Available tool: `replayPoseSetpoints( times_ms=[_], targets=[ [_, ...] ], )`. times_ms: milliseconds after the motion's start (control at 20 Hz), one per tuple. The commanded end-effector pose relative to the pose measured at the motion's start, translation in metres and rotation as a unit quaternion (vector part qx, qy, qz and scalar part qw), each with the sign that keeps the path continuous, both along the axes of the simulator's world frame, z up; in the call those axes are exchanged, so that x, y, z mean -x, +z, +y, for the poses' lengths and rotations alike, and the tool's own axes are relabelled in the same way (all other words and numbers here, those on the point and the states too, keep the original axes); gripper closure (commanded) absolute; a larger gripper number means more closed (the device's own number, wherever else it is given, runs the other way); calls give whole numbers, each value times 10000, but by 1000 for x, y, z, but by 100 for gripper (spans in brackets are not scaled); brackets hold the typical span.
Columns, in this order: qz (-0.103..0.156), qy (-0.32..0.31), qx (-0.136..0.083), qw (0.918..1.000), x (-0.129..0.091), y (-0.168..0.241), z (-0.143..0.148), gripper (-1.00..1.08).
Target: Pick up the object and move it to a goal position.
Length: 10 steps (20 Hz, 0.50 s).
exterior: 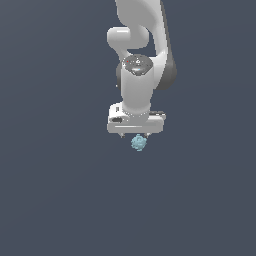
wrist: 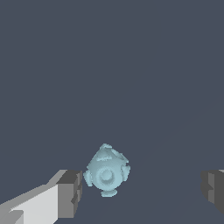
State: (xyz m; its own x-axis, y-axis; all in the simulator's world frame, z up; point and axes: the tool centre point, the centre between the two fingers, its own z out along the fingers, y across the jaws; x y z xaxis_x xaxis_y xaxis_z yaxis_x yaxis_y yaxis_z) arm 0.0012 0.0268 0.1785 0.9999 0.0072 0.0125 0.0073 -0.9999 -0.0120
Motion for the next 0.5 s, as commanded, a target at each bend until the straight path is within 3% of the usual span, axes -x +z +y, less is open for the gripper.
replayPoseSetpoints(
  times_ms=[0,450],
  targets=[
    [0,0,0,10000,0,0,0,-92],
    [49,-17,-180,9998,3,-6,15,-92]
  ],
)
